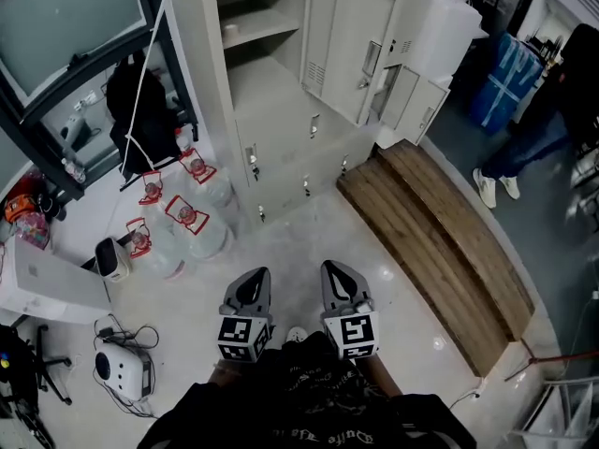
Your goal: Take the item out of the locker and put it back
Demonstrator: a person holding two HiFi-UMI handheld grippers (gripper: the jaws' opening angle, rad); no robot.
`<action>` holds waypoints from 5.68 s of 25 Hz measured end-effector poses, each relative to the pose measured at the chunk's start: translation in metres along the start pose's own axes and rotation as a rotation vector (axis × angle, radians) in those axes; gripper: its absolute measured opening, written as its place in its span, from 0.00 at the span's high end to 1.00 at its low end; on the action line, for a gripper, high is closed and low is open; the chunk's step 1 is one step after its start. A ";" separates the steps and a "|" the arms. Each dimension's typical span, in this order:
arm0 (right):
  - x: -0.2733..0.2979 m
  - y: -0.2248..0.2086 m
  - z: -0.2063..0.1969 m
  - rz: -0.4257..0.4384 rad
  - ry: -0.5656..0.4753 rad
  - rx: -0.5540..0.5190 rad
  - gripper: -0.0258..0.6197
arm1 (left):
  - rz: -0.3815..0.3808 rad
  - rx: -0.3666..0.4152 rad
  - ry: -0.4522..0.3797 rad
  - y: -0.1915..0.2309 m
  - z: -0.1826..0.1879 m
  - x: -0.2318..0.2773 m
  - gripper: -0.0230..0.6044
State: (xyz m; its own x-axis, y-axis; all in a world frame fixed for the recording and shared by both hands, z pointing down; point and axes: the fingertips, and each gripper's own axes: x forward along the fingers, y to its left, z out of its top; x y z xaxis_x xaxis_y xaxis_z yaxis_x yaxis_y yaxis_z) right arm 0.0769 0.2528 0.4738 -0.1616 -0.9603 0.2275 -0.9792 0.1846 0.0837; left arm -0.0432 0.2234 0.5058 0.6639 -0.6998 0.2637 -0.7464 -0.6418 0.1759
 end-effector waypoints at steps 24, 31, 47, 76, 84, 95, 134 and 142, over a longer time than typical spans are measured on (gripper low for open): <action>0.140 -0.061 0.025 0.062 -0.011 0.004 0.95 | 0.084 0.027 -0.027 0.078 0.052 0.128 0.95; 0.205 -0.062 0.055 0.058 -0.054 0.004 0.95 | 0.077 0.109 -0.046 0.131 0.086 0.168 0.95; 0.309 -0.082 0.140 0.055 -0.113 0.098 0.95 | 0.026 0.087 -0.113 0.206 0.146 0.231 0.95; 0.437 -0.090 0.330 0.339 -0.307 -0.044 0.63 | 0.251 -0.014 -0.078 0.248 0.144 0.240 0.95; 0.468 -0.082 0.344 0.363 -0.288 -0.068 0.62 | 0.301 -0.056 -0.081 0.260 0.139 0.235 0.95; 0.506 -0.070 0.348 0.384 -0.196 -0.129 0.59 | 0.356 -0.079 -0.060 0.272 0.128 0.232 0.95; 0.519 -0.069 0.356 0.340 -0.124 -0.229 0.69 | 0.392 -0.066 -0.009 0.285 0.109 0.217 0.95; 0.492 -0.087 0.350 0.305 -0.168 -0.213 0.69 | 0.353 -0.057 -0.007 0.275 0.112 0.225 0.95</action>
State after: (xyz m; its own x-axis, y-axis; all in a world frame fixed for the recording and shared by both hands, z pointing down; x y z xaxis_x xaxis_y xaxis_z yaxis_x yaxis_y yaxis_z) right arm 0.0393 -0.3088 0.2387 -0.4759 -0.8722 0.1129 -0.8389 0.4887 0.2397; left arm -0.0939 -0.1458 0.5076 0.3648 -0.8777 0.3108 -0.9311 -0.3416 0.1281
